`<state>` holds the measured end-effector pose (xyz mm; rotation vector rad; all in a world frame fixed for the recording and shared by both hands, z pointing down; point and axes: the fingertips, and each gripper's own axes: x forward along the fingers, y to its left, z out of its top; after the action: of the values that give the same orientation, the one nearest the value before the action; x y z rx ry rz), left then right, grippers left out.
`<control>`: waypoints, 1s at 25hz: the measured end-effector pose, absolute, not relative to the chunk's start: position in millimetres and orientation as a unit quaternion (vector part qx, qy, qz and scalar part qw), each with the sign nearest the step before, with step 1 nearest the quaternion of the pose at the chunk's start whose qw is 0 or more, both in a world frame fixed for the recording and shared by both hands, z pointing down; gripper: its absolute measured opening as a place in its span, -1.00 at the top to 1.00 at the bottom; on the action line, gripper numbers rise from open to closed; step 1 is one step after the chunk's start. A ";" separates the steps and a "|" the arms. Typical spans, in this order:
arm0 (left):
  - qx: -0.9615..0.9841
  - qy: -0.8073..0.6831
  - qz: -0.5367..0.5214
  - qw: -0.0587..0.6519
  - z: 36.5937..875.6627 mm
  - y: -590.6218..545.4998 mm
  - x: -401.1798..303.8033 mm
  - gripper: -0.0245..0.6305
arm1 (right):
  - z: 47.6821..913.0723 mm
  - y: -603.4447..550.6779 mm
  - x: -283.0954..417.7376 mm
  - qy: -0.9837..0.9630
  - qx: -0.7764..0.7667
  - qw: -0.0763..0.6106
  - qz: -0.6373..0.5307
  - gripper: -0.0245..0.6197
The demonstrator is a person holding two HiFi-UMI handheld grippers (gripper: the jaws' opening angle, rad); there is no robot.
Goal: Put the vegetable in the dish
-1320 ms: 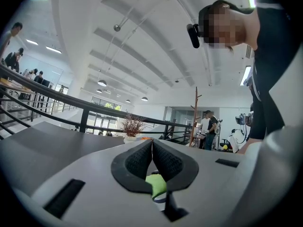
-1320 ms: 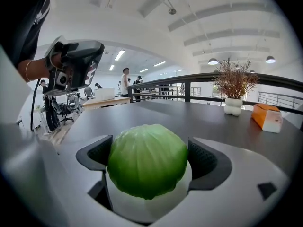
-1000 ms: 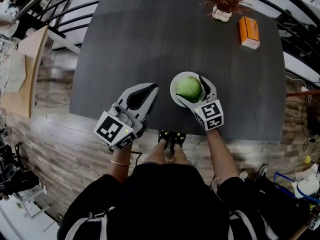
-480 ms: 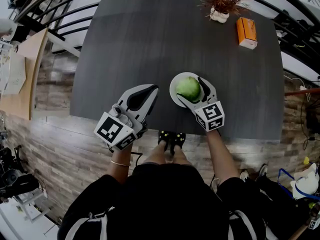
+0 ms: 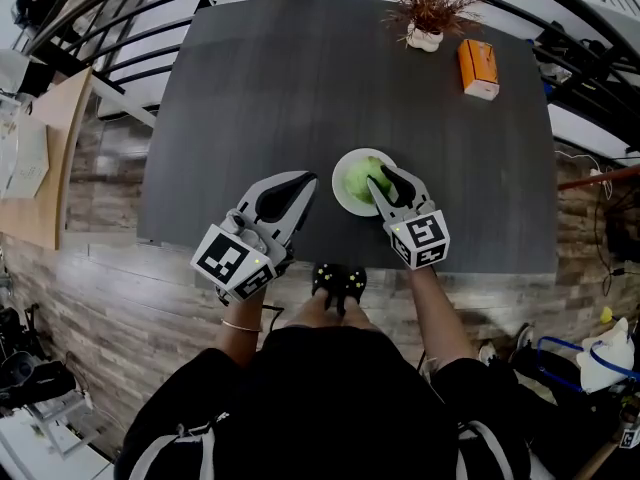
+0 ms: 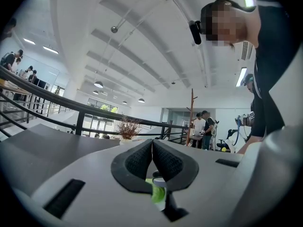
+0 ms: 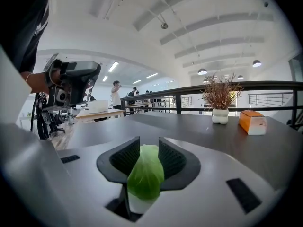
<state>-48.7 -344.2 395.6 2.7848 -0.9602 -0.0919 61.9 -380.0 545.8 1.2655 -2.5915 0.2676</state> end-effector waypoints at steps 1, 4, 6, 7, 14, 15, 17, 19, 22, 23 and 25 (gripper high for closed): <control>0.941 -0.322 -0.032 0.097 394.9 -343.5 -47.4 0.89 | 542.5 -379.1 64.0 -0.887 0.438 0.117 0.092 0.55; 0.944 -0.315 -0.033 0.096 392.6 -341.4 -43.5 0.89 | 534.0 -374.9 68.0 -0.885 0.443 0.110 0.089 0.72; 0.945 -0.311 -0.034 0.095 390.9 -340.8 -40.9 0.89 | 528.8 -372.7 71.0 -0.884 0.448 0.105 0.086 0.77; 0.946 -0.308 -0.035 0.093 389.9 -340.5 -39.1 0.89 | 526.1 -371.9 73.0 -0.882 0.451 0.101 0.086 0.79; 0.953 -0.288 -0.039 0.087 384.0 -335.3 -24.8 0.89 | 503.8 -361.3 84.2 -0.876 0.468 0.081 0.081 0.89; 0.954 -0.285 -0.039 0.086 383.0 -334.6 -22.0 0.89 | 500.2 -359.9 86.5 -0.875 0.470 0.079 0.080 0.89; 0.956 -0.278 -0.040 0.085 380.5 -333.7 -15.9 0.89 | 491.5 -357.4 91.2 -0.874 0.474 0.075 0.076 0.89; 0.958 -0.271 -0.041 0.083 377.3 -333.6 -9.7 0.89 | 481.4 -355.5 95.7 -0.873 0.478 0.069 0.071 0.89; 0.961 -0.261 -0.043 0.077 371.9 -332.7 -0.8 0.89 | 466.1 -352.8 101.0 -0.871 0.483 0.062 0.061 0.89; 0.962 -0.258 -0.043 0.075 370.4 -332.3 2.0 0.89 | 461.2 -351.8 102.2 -0.871 0.484 0.059 0.058 0.89; 0.964 -0.251 -0.042 0.073 369.0 -331.6 6.6 0.89 | 452.2 -349.8 104.0 -0.870 0.487 0.052 0.054 0.90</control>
<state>6.6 -331.6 369.0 2.8969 -0.7555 -0.1252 104.0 -349.8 452.2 1.4822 -2.6455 0.1638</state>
